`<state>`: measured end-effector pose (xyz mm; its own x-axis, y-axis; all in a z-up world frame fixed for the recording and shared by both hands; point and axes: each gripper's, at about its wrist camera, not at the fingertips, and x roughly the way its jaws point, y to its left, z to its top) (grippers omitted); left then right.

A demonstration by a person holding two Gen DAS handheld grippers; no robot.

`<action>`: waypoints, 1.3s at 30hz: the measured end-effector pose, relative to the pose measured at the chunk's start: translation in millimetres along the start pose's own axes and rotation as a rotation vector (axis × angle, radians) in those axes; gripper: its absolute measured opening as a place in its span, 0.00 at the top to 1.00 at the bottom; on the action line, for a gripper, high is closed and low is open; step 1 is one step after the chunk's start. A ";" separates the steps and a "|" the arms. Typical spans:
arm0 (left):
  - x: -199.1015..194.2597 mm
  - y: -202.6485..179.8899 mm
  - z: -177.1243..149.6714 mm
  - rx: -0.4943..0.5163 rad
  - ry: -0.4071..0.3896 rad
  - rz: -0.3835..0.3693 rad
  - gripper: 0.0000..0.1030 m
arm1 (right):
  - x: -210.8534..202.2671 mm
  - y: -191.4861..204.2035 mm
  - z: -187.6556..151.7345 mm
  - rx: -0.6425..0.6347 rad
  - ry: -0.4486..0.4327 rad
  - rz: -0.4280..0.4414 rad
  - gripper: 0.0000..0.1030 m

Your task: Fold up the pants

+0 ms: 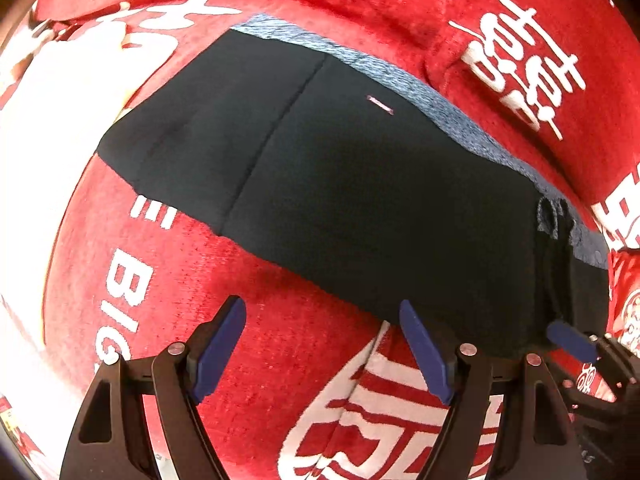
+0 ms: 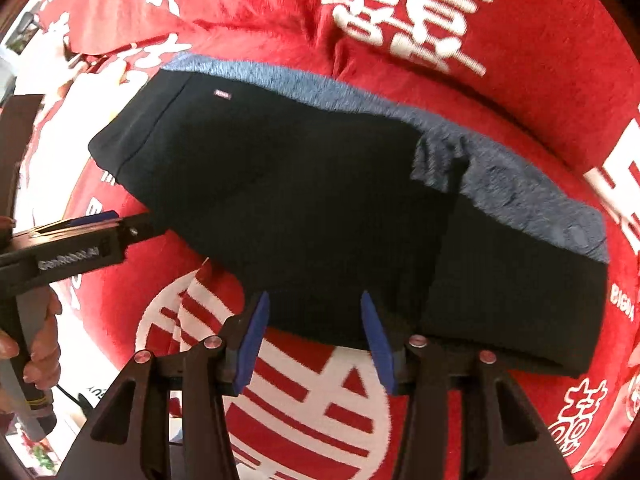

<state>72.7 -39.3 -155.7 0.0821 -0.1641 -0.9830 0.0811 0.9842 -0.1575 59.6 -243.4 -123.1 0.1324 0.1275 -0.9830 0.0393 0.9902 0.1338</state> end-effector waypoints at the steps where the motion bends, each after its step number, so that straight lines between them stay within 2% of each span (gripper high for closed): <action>1: -0.9 3.6 -0.2 -0.005 -0.001 0.001 0.22 | 6.1 0.6 -0.8 0.000 0.014 -0.006 0.49; 3: -2.3 10.5 0.3 -0.018 -0.003 -0.002 0.22 | 19.0 1.2 -4.2 -0.010 0.051 -0.023 0.50; 7: -5.2 14.9 4.7 -0.032 -0.012 -0.004 0.22 | 21.7 4.9 -7.2 -0.039 0.053 -0.039 0.48; 16: -3.3 26.9 15.4 -0.064 -0.024 -0.025 0.22 | 24.4 3.4 -8.0 -0.018 0.067 -0.030 0.46; 24: -11.0 66.8 23.9 -0.192 -0.077 -0.141 0.22 | 26.1 4.5 -6.3 -0.005 0.069 -0.030 0.43; 28: -13.6 80.2 26.7 -0.197 -0.103 -0.174 0.22 | 26.8 5.4 -6.1 0.000 0.070 -0.032 0.42; 34: -4.6 99.6 28.6 -0.273 -0.111 -0.322 0.22 | 29.2 6.8 -5.0 0.003 0.071 -0.035 0.40; 39: 7.8 99.8 35.5 -0.294 -0.109 -0.448 0.22 | 30.4 7.0 -3.9 0.004 0.071 -0.037 0.38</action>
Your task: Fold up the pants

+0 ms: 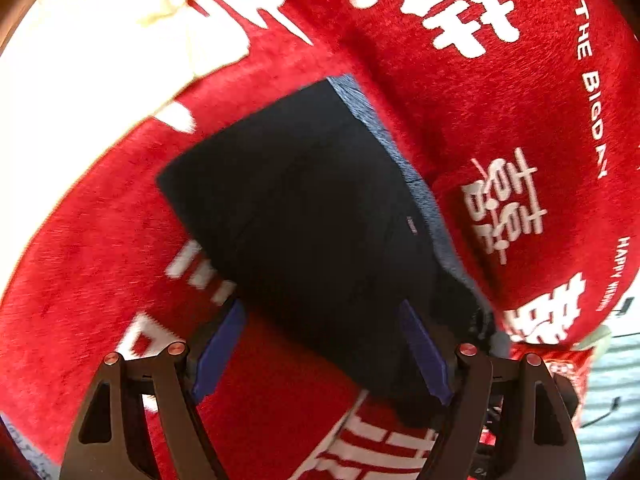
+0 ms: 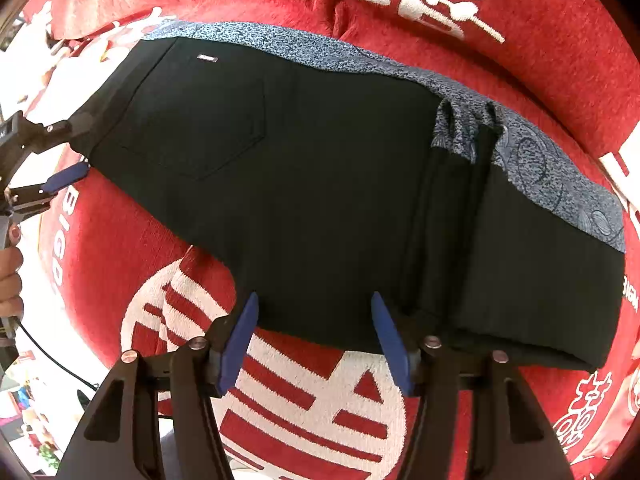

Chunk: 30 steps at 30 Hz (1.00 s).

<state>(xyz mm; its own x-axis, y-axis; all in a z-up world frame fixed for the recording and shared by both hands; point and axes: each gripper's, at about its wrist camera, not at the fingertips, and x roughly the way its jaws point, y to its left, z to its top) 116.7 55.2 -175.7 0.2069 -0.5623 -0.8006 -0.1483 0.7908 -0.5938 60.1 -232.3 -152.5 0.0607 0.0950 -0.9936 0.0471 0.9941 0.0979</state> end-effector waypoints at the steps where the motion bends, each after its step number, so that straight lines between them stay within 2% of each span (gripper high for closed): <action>1: 2.5 1.4 0.7 -0.009 0.003 -0.023 0.22 | 0.2 0.2 0.1 0.002 0.000 -0.001 0.38; 9: 10.8 16.1 11.0 -0.137 -0.046 -0.172 0.22 | 0.4 1.7 -1.8 0.002 -0.004 -0.004 0.38; 12: 11.6 8.3 15.8 -0.157 -0.056 -0.162 0.21 | 0.3 2.2 -2.2 0.001 -0.005 -0.005 0.38; 15: 9.8 -10.0 18.2 -0.090 -0.083 -0.142 0.21 | 0.5 2.1 -2.4 -0.003 -0.007 -0.005 0.37; 19: 25.4 -15.5 22.6 -0.080 -0.055 -0.018 0.24 | 2.3 3.2 -2.4 -0.010 -0.009 -0.006 0.37; 20: 23.9 -18.4 22.4 -0.071 -0.070 0.010 0.31 | 2.0 3.5 -2.1 -0.013 -0.007 -0.006 0.37; 21: 23.1 -22.9 22.0 -0.047 -0.079 0.052 0.45 | 1.5 3.5 -1.8 -0.018 -0.005 -0.004 0.37; 23: 24.2 -37.2 20.5 0.055 -0.092 0.193 0.65 | -3.0 3.4 1.1 -0.025 0.002 0.020 0.37; 25: 23.5 -52.5 16.6 0.158 -0.113 0.258 0.66 | -13.8 2.4 7.1 -0.018 -0.010 0.055 0.37; 28: 24.5 -88.4 0.3 0.401 -0.178 0.392 0.67 | -38.5 -1.0 28.8 -0.002 -0.059 0.104 0.37; 30: 28.5 -108.0 -12.7 0.534 -0.212 0.464 0.67 | -50.4 3.3 52.9 0.001 -0.057 0.167 0.30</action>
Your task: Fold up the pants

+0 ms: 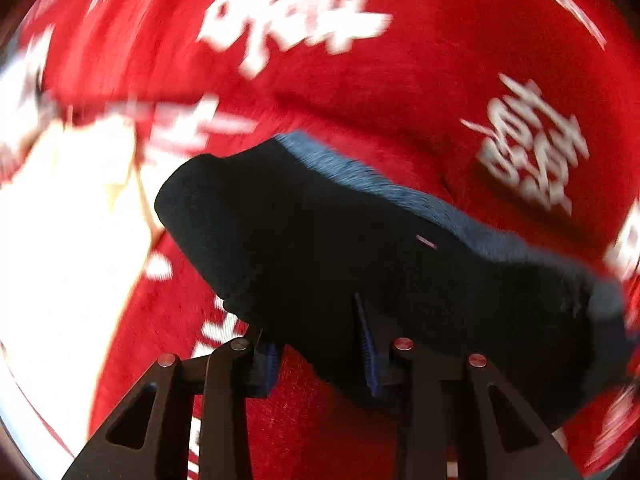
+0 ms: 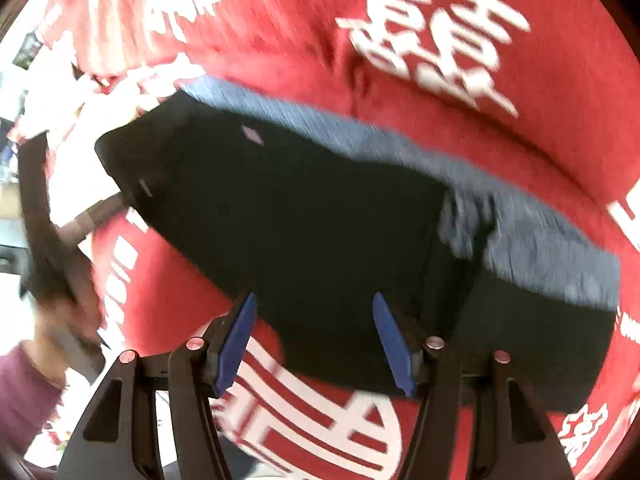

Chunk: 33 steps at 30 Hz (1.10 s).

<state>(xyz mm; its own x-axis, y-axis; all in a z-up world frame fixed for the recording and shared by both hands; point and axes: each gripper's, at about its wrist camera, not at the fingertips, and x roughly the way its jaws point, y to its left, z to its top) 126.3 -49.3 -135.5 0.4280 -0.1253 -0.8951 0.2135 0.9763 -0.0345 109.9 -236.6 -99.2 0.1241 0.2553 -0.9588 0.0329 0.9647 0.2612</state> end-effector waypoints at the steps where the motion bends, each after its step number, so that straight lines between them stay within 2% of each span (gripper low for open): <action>1: -2.3 -8.3 -1.7 0.051 -0.018 0.026 0.67 | -4.3 3.1 16.2 -0.004 0.005 0.033 0.26; 2: -3.8 -14.9 -2.7 0.086 -0.031 0.045 0.67 | -7.1 8.9 34.5 -0.016 0.016 0.070 0.22; 4: -4.5 -23.1 -3.6 0.138 -0.046 0.076 0.67 | -8.8 25.1 66.9 -0.049 0.041 0.137 0.22; 7: -2.6 -25.6 -2.4 0.159 -0.050 0.092 0.67 | 2.2 62.9 120.0 -0.090 0.124 0.220 0.21; 9: -3.0 -25.8 -2.9 0.165 -0.052 0.097 0.67 | 8.3 88.5 138.9 -0.108 0.160 0.261 0.21; 11: -2.4 -26.9 -4.9 0.180 -0.056 0.110 0.67 | 20.8 122.6 156.8 -0.178 0.215 0.280 0.20; 16: -3.9 -33.8 -12.1 0.215 -0.071 0.135 0.67 | 68.1 193.2 169.8 -0.367 0.402 0.184 0.19; 20: -5.3 -36.3 -14.6 0.223 -0.075 0.140 0.67 | 102.1 210.6 161.9 -0.437 0.497 0.064 0.20; 21: -6.2 -37.3 -14.6 0.223 -0.073 0.140 0.67 | 107.2 208.3 159.2 -0.441 0.513 0.043 0.39; 23: -8.2 -38.4 -14.1 0.220 -0.059 0.126 0.67 | 107.8 196.5 155.3 -0.426 0.507 0.037 0.78; 24: -12.6 -41.4 -14.5 0.227 -0.071 0.116 0.67 | 103.0 189.7 155.3 -0.409 0.487 0.047 0.82; 27: -31.2 -59.4 -13.4 0.282 -0.105 0.103 0.67 | 74.6 161.3 150.6 -0.355 0.394 0.124 0.83; 33: -79.7 -111.2 -2.7 0.366 -0.173 0.010 0.67 | -4.8 73.3 119.7 -0.164 0.208 0.359 0.83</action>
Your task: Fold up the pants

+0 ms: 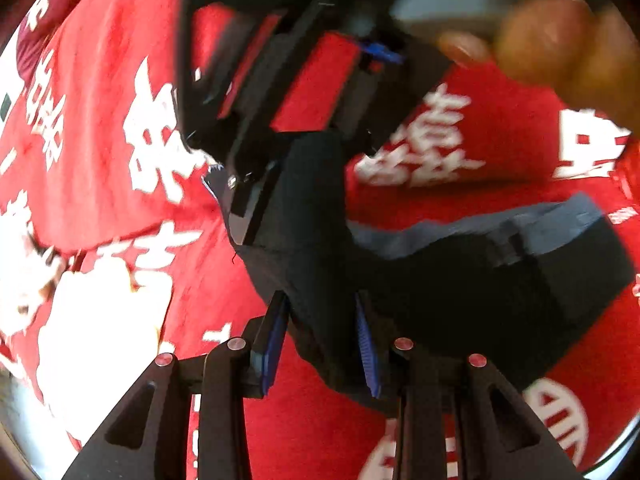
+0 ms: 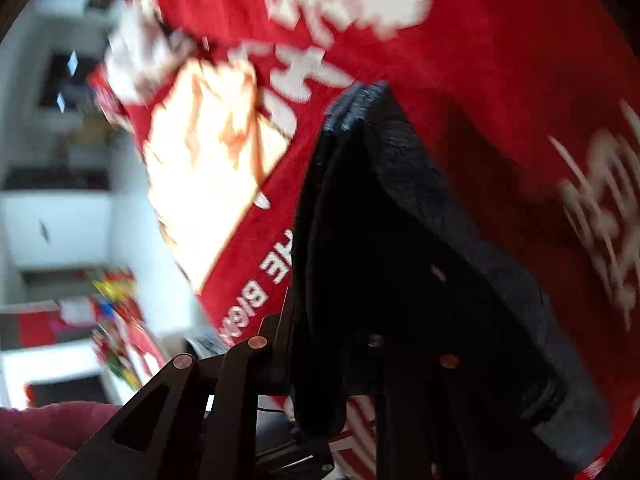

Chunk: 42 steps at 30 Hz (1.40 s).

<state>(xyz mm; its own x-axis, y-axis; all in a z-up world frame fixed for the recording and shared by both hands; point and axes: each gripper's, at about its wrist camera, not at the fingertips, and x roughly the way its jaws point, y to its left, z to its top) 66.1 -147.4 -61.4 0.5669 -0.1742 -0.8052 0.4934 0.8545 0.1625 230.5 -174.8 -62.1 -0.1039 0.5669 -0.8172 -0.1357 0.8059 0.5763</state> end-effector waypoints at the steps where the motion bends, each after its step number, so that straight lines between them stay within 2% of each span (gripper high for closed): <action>1: -7.3 -9.7 6.9 0.017 -0.015 -0.015 0.67 | -12.9 -9.0 -8.3 0.025 -0.032 0.031 0.83; 4: -28.5 -42.2 25.9 0.068 -0.050 -0.072 0.67 | -65.4 -42.9 -54.6 0.093 -0.172 0.125 0.83; 10: -58.0 -130.2 57.2 0.178 -0.063 -0.213 0.67 | -135.2 -112.5 -154.6 0.222 -0.392 0.210 0.83; 14: -64.7 -198.8 63.6 0.290 -0.055 -0.270 0.67 | -168.6 -168.9 -220.7 0.308 -0.502 0.258 0.82; 19: -44.0 -270.7 49.6 0.404 0.006 -0.301 0.67 | -169.1 -242.0 -287.6 0.439 -0.558 0.268 0.80; 22: -17.6 -301.0 32.5 0.437 0.088 -0.299 0.67 | -147.1 -280.1 -308.1 0.513 -0.547 0.256 0.80; 25: -4.1 -316.1 17.7 0.471 0.125 -0.271 0.67 | -119.8 -312.6 -321.1 0.572 -0.526 0.280 0.80; 26: -2.3 -319.0 13.5 0.484 0.126 -0.260 0.62 | -114.4 -315.5 -324.1 0.580 -0.526 0.289 0.80; 27: -1.4 -319.1 11.1 0.489 0.132 -0.259 0.51 | -109.0 -319.0 -326.0 0.583 -0.528 0.294 0.79; 29: -3.2 -313.5 9.7 0.470 0.146 -0.289 0.44 | -103.0 -321.1 -325.7 0.579 -0.533 0.282 0.78; 32: -9.5 -297.3 14.7 0.435 0.164 -0.296 0.44 | -107.4 -320.7 -329.3 0.578 -0.538 0.262 0.77; 35: -15.6 -266.6 25.7 0.359 0.179 -0.284 0.44 | -113.1 -303.3 -331.6 0.561 -0.523 0.160 0.75; 37: -15.9 -244.0 30.0 0.323 0.177 -0.245 0.44 | -120.4 -289.9 -332.6 0.554 -0.509 0.077 0.71; 39: -9.2 -219.4 33.0 0.287 0.188 -0.184 0.44 | -122.7 -281.0 -339.1 0.562 -0.494 -0.016 0.58; 40: -3.0 -208.3 33.6 0.269 0.199 -0.167 0.44 | -124.4 -276.4 -342.4 0.572 -0.483 -0.068 0.57; 42: 14.6 -184.6 35.7 0.220 0.232 -0.123 0.44 | -128.1 -269.9 -351.8 0.592 -0.496 -0.102 0.57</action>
<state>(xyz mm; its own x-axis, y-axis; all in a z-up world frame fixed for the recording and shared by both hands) 6.8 -325.1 -82.8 0.3413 -0.1318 -0.9307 0.6934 0.7038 0.1547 -66.1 -525.0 -110.5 0.3525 0.3829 -0.8539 0.4419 0.7362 0.5126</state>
